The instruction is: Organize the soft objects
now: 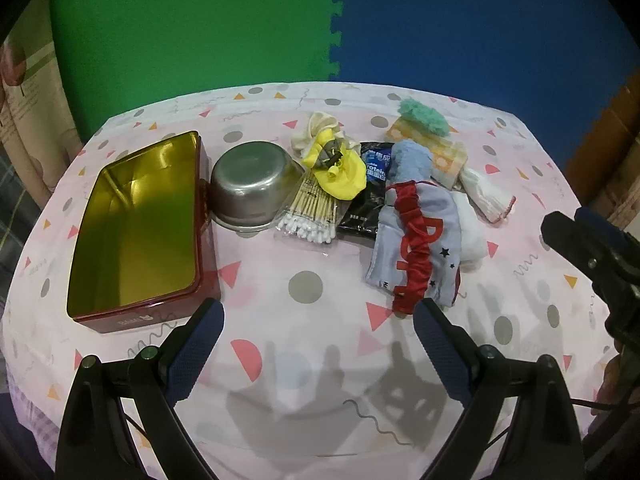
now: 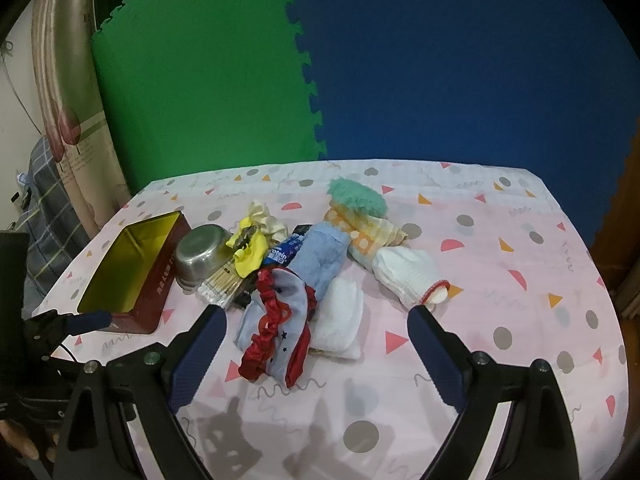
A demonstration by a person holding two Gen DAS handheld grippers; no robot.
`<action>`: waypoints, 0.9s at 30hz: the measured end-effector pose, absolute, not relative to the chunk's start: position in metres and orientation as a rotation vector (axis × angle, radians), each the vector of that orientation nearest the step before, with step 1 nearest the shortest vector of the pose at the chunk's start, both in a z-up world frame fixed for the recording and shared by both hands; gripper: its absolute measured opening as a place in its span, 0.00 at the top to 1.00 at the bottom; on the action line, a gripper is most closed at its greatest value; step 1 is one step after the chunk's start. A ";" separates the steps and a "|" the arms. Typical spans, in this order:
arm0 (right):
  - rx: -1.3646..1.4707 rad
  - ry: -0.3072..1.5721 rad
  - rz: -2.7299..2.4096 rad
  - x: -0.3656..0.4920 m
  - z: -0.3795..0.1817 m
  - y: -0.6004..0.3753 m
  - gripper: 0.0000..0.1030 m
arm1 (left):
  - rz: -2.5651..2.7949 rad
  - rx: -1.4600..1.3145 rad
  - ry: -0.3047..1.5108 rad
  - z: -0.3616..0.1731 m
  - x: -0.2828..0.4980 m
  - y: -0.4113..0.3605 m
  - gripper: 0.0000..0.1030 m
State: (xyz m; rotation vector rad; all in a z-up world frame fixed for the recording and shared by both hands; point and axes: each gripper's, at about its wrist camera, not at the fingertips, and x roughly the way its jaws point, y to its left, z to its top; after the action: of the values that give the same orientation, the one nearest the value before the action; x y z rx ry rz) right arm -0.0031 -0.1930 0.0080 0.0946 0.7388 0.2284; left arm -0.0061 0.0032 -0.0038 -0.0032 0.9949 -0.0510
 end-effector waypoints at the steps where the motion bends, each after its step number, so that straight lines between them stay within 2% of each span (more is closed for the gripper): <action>1: 0.093 0.738 0.228 -0.004 0.008 -0.192 0.08 | -0.053 -0.006 0.999 -0.004 -0.006 0.004 0.08; 27: 0.082 0.755 0.254 -0.001 0.004 -0.181 0.08 | -0.046 -0.038 1.040 -0.013 0.001 0.012 0.08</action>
State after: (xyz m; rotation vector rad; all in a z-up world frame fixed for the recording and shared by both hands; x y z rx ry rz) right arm -0.0008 -0.1806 0.0038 0.0816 0.7547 0.2535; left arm 0.0010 0.0122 -0.0134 -0.0381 1.0400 -0.0457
